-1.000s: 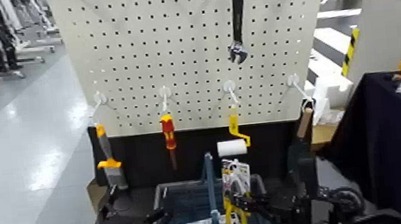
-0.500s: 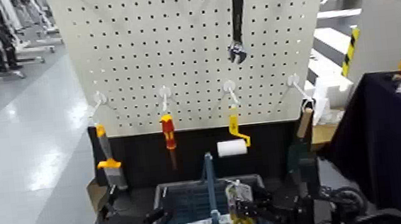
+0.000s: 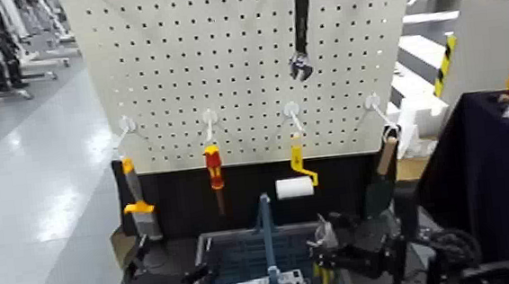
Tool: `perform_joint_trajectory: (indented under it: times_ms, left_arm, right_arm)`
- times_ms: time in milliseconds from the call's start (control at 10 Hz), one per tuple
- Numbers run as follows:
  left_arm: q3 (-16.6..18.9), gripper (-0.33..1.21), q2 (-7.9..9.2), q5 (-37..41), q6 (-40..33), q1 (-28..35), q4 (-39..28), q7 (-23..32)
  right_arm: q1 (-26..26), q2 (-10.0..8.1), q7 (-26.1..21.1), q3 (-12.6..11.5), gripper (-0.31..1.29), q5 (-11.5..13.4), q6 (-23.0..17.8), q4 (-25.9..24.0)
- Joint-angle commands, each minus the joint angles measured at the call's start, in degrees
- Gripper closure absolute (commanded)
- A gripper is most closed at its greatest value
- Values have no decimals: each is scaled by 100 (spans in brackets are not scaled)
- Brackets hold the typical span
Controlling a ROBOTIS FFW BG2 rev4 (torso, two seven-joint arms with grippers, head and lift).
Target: Put the yellow pliers into the crate.
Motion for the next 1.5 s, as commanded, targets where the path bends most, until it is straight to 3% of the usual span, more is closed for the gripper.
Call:
perform_joint_trajectory:
  times_ms: [100, 200, 300, 500, 600, 700, 1100, 1200, 1300, 1500]
  left_arm:
    - [28, 11, -4, 0, -2, 38, -23, 0]
    - [28, 11, 5, 0, -2, 29, -23, 0]
    - [28, 11, 5, 0, -2, 38, -23, 0]
    - [45, 11, -4, 0, -2, 73, -40, 0]
    - [63, 11, -13, 0, -11, 99, -49, 18]
    - [89, 11, -22, 0, -11, 126, -75, 18]
    - [133, 11, -48, -9, -20, 275, -163, 79]
    - [142, 11, -48, -9, -20, 354, -199, 105]
    - [124, 11, -57, -9, -20, 460, -242, 185]
    - [124, 11, -75, -26, -20, 706, -392, 369]
  right_arm:
    - [443, 136, -595, -221, -1, 26, -134, -763]
    - [575, 127, -621, -238, 2, -44, -222, -921]
    - [750, 162, -806, -352, 2, 114, -213, -1246]
    - [1497, 347, -1887, -493, 2, 325, -776, -1905]
    - [1919, 478, -2449, -493, 2, 246, -1189, -2011]
    - [2183, 610, -2687, -528, 3, 299, -1382, -2090]
    - [2965, 593, -3979, -159, 12, 466, -2147, -2230]
    - [3132, 602, -4154, -124, 13, 571, -2156, -2265]
    - [3282, 584, -4392, -18, 13, 562, -2120, -2318]
    - [3387, 558, -4401, 17, 14, 439, -2024, -2336]
